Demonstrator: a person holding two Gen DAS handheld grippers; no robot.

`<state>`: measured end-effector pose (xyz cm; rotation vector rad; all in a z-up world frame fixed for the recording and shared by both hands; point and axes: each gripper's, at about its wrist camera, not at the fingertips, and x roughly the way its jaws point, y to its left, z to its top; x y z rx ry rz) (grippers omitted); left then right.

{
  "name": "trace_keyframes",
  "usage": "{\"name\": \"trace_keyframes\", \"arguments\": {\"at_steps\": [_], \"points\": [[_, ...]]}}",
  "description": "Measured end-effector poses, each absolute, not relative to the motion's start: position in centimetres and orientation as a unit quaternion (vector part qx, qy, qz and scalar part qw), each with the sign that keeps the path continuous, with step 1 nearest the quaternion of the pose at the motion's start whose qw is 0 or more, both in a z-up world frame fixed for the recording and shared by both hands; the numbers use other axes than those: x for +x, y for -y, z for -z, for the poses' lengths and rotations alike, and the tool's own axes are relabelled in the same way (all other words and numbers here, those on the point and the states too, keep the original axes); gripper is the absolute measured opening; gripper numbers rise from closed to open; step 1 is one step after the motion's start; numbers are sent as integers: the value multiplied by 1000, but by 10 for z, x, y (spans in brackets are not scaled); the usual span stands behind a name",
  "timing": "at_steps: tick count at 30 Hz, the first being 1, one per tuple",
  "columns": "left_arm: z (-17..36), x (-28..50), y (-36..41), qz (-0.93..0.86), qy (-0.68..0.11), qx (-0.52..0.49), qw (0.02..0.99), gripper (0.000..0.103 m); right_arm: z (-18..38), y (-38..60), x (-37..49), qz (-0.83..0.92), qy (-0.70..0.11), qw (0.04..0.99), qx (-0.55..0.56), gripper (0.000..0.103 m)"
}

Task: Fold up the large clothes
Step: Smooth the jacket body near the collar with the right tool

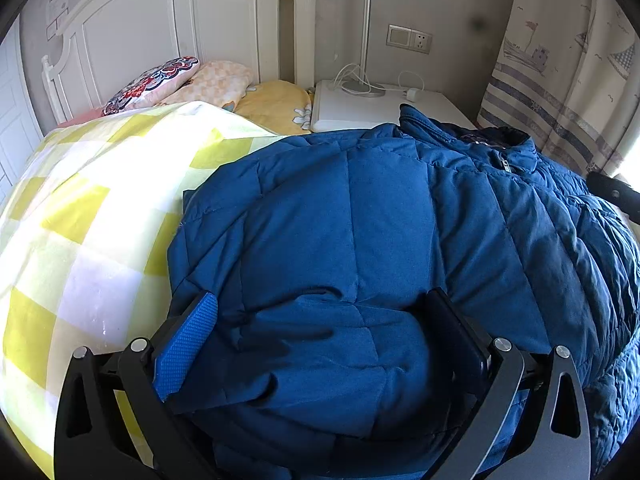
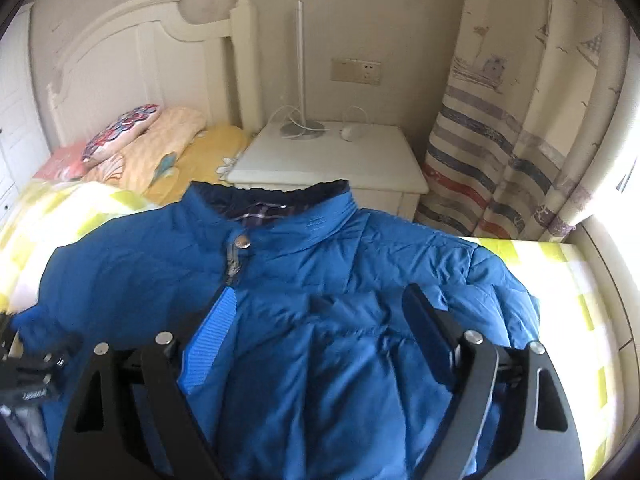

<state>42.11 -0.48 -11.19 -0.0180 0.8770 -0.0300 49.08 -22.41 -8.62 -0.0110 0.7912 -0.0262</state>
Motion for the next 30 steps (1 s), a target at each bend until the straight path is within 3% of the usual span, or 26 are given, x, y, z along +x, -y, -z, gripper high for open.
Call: {"name": "trace_keyframes", "arguments": {"at_steps": [2,5,11,15,20,24,30], "points": [[112,421,5,16,-424,-10,906,99,120,231,508,12,-442,897,-8,90],[111,420,4,18,-423,-14,906,99,117,236,503,7,-446,895,9,89],[111,421,4,17,-424,-16,905,99,78,219,424,-19,-375,927,-22,90],[111,421,5,18,-424,-17,905,99,117,218,407,-23,-417,905,-76,93],[111,421,4,17,-424,-16,905,99,126,222,410,-30,-408,910,-64,96],[109,420,9,2,-426,-2,905,99,124,228,409,-42,-413,909,-44,97],[81,356,48,36,-415,25,909,99,93,211,349,-52,-397,915,-50,96]]}}
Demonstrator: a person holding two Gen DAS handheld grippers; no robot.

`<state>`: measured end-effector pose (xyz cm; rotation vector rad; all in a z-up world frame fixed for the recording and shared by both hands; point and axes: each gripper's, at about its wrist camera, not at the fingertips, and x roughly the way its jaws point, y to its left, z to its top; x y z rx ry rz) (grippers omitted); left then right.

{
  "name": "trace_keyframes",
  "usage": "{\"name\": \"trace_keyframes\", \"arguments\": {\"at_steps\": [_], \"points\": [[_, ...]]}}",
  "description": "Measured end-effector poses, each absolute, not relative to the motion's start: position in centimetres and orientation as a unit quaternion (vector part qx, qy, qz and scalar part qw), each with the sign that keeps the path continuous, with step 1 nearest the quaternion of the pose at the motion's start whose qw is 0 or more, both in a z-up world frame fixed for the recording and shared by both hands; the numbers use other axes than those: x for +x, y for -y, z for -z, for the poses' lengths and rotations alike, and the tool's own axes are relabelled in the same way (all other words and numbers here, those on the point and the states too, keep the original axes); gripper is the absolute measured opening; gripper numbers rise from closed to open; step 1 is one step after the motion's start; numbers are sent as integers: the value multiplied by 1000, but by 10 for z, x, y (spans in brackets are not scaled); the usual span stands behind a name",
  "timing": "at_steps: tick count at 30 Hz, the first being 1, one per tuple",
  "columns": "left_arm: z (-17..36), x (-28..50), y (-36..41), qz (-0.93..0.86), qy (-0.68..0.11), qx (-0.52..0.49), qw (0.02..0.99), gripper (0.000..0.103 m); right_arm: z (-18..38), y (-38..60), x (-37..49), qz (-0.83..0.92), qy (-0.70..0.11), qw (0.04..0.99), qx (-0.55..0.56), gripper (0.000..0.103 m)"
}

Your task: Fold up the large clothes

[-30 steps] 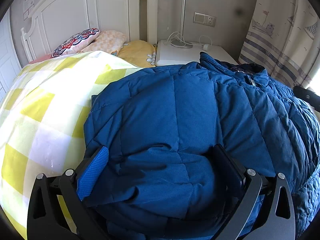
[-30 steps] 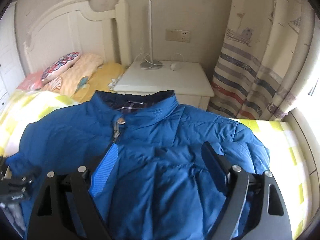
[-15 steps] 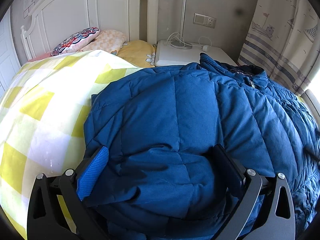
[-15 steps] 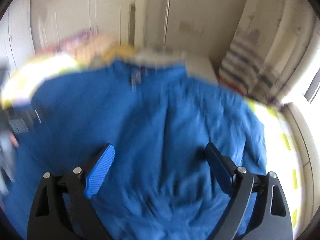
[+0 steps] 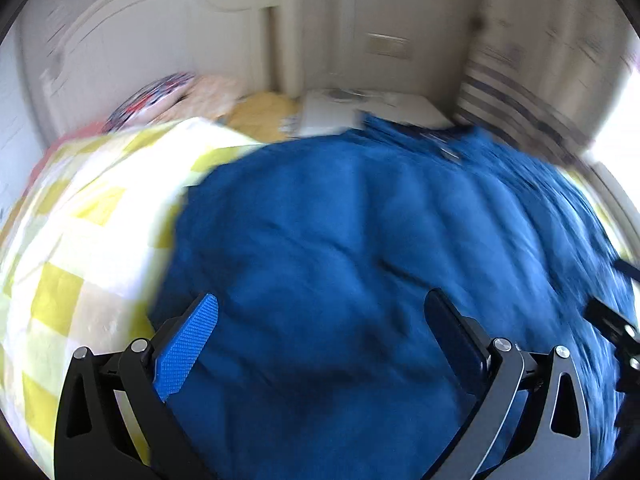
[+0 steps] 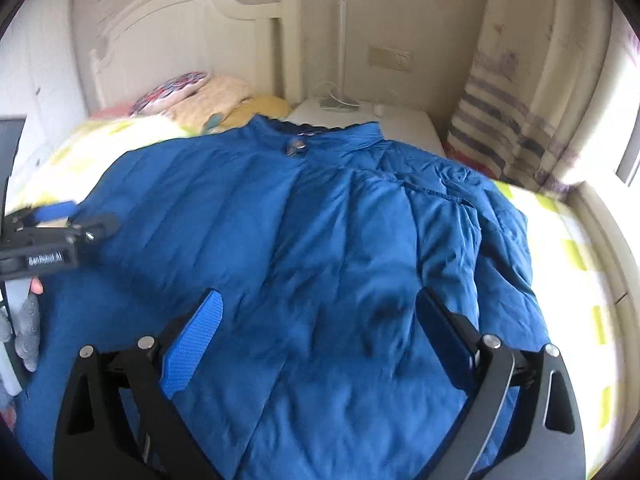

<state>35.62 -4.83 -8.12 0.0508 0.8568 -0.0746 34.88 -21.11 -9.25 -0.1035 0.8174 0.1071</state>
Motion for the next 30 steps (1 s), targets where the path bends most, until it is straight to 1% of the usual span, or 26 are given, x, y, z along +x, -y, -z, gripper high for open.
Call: {"name": "trace_keyframes", "arguments": {"at_steps": [2,3,4,5,8,12,14,15,16,18,21,24,26,28,30], "points": [[95,342,74,53,-429,64,900,99,109,207,341,-48,-419,904,-69,96],[113,342,90,48,-447,104,887,99,124,209,342,-46,-443,893,-73,96],[119,341,97,42,-443,121,887,99,134,212,342,-47,-454,887,-67,97],[118,341,98,40,-435,122,891,99,136,217,341,-50,-451,890,-49,97],[112,345,83,42,-462,89,881,99,130,221,336,-46,-468,881,-43,97],[96,309,49,28,-441,60,895,99,120,251,304,-20,-443,896,-27,98],[109,293,33,10,-456,54,888,99,134,271,297,0,-462,887,-16,98],[116,290,21,19,-471,27,881,99,136,278,296,-12,-464,886,3,98],[114,287,13,26,-471,6,882,99,134,283,293,-16,-461,887,15,98],[108,282,2,-3,-471,2,882,99,130,280,289,2,-467,884,-5,98],[88,249,0,23,-453,-26,891,99,111,268,260,-33,-435,900,0,97],[78,214,17,49,-435,-14,899,99,103,248,228,-76,-424,902,-32,98],[90,196,45,73,-442,21,894,99,112,236,216,-95,-433,895,-56,98],[117,187,67,62,-459,81,883,99,139,226,211,-94,-465,876,-83,98],[117,186,65,60,-455,73,885,99,138,229,204,-90,-456,882,-72,99]]}}
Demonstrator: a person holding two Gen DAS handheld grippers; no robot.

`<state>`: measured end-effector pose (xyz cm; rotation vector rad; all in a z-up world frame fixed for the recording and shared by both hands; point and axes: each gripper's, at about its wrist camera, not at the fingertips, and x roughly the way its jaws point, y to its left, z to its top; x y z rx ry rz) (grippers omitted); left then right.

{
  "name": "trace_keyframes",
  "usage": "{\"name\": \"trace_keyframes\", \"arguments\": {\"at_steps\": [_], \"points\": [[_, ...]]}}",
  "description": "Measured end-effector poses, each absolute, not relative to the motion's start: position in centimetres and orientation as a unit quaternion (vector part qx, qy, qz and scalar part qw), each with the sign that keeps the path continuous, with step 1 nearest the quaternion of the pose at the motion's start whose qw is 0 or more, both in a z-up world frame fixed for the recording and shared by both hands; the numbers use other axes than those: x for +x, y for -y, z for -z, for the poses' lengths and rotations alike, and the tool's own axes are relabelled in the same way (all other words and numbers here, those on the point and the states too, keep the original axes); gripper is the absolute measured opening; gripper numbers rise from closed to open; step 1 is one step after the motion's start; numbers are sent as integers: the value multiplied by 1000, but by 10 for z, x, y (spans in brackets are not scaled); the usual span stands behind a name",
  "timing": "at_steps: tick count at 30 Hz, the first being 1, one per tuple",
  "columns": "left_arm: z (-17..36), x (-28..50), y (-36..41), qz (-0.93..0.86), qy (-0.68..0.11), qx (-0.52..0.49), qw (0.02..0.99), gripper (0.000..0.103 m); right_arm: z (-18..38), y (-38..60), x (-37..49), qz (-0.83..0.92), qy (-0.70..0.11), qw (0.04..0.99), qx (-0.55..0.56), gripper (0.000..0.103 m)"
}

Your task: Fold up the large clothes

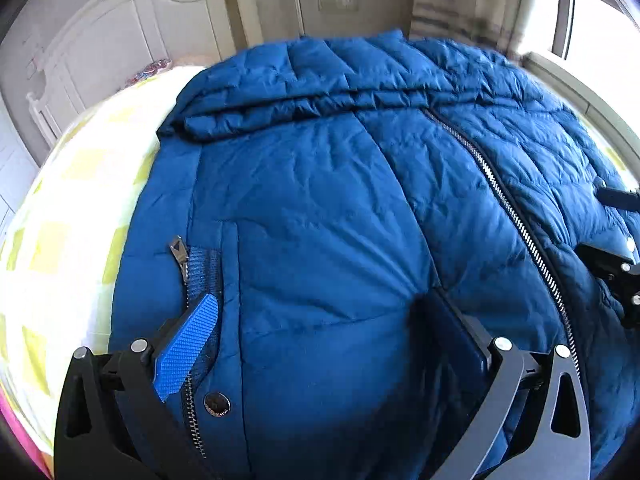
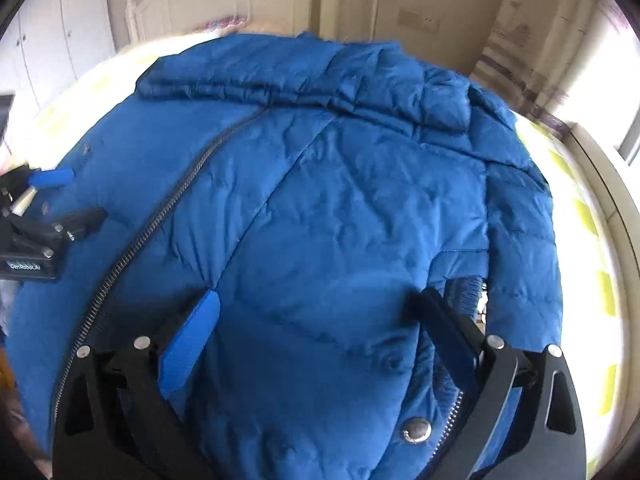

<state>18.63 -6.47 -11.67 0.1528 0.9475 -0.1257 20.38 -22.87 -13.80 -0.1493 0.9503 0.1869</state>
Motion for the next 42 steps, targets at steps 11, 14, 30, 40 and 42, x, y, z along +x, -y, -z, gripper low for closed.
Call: {"name": "trace_keyframes", "arguments": {"at_steps": [11,14,30,40,42], "points": [[120,153,5,40,-456,32,889,99,143,267,140,-87,-437,894,-40,101],[115,146,5,19,-455,43,889,99,137,265,137,-70,-437,895,-49,100],[110,82,33,105,-413,65,903,99,125,233,78,-115,-400,907,-67,100],[120,55,3,96,-405,49,908,99,138,255,48,-114,-401,908,-46,100],[112,43,6,122,-394,38,910,99,127,249,43,-109,-386,914,-54,99]]}}
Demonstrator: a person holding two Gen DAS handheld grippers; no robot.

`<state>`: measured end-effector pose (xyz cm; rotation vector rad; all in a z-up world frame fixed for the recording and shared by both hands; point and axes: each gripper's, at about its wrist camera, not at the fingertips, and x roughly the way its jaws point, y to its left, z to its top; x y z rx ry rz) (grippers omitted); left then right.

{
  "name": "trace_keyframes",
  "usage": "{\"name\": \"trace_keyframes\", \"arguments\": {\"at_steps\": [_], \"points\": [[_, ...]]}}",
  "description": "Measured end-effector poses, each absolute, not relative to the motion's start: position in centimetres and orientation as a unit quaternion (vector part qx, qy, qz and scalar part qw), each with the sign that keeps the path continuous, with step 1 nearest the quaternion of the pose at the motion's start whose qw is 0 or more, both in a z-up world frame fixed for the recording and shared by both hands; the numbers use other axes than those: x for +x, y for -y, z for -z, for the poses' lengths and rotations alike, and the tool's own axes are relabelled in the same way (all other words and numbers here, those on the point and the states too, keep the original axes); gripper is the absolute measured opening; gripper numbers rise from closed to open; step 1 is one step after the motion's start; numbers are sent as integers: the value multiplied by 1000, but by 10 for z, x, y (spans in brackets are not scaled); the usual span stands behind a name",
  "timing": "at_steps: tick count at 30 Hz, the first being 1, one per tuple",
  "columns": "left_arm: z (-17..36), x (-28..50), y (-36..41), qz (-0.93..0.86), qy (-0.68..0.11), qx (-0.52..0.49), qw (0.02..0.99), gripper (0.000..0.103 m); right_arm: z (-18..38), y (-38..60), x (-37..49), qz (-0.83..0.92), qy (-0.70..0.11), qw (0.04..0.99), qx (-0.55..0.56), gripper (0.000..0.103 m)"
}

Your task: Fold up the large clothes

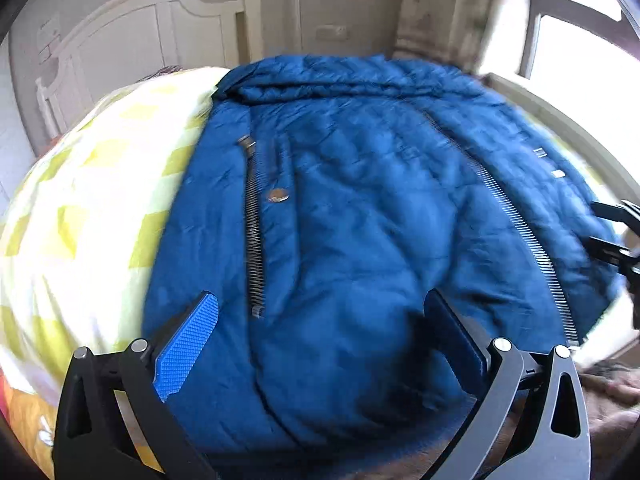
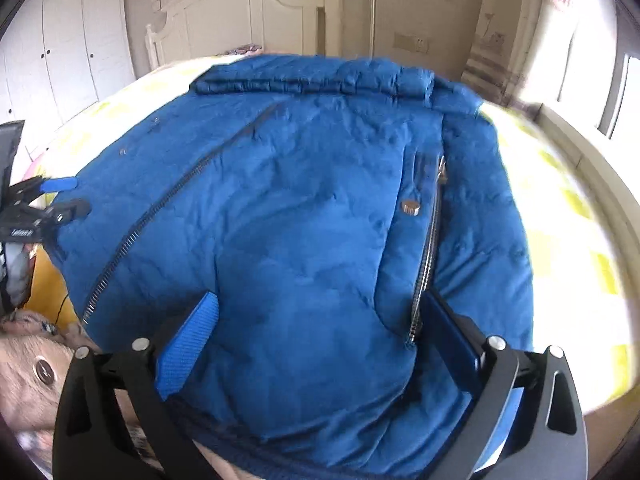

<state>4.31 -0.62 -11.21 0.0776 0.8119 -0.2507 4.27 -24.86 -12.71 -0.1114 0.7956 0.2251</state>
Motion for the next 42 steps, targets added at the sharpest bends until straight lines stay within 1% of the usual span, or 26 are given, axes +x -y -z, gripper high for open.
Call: {"name": "trace_keyframes", "arguments": {"at_steps": [2,3,5,6,7,8,12,15,17,20,23,26,27,28,30,31,33,35,37,40,42], "points": [[113,34,14,146,-388,44,909,99,119,234,35,-140,-362,919,-68,99],[119,31,24,141,-387,68,909,99,120,226,34,-149,-359,918,-77,99],[126,28,37,119,-378,114,911,99,135,207,38,-165,-375,907,-98,100],[126,29,37,119,-377,113,912,99,144,200,40,-162,-384,902,-113,101],[126,30,35,122,-380,108,910,99,148,197,37,-165,-363,909,-122,101],[125,32,33,127,-382,101,910,99,149,199,37,-169,-365,908,-115,101],[120,27,20,127,-377,84,913,99,138,211,28,-150,-369,908,-131,100],[109,16,-2,104,-353,66,927,99,128,242,13,-109,-354,923,-108,100],[103,14,-23,82,-345,47,934,99,124,280,2,-70,-351,932,-61,100],[106,22,-46,61,-358,22,931,99,129,323,-7,-42,-361,932,2,100],[122,32,-51,72,-400,16,914,99,145,339,-12,-48,-378,924,40,101],[128,26,-49,73,-396,18,915,99,152,327,-21,-61,-375,925,20,99],[128,23,-50,77,-399,18,914,99,153,325,-23,-60,-376,925,18,98],[128,21,-50,80,-401,20,912,99,154,325,-25,-58,-378,924,20,94],[129,12,-52,86,-404,22,910,98,156,330,-28,-57,-386,920,34,84],[129,8,-52,85,-404,22,911,96,156,335,-30,-54,-388,919,45,78],[130,3,-53,84,-398,23,913,95,159,342,-32,-59,-394,914,74,77],[131,8,-50,76,-394,24,916,99,171,349,-29,-60,-411,902,112,78],[132,10,-47,66,-395,35,915,99,179,349,-26,-65,-419,896,132,78],[131,12,-47,69,-397,38,914,99,180,343,-28,-58,-405,905,115,77],[131,13,-48,70,-399,37,914,98,180,342,-30,-60,-403,906,115,72]]}}
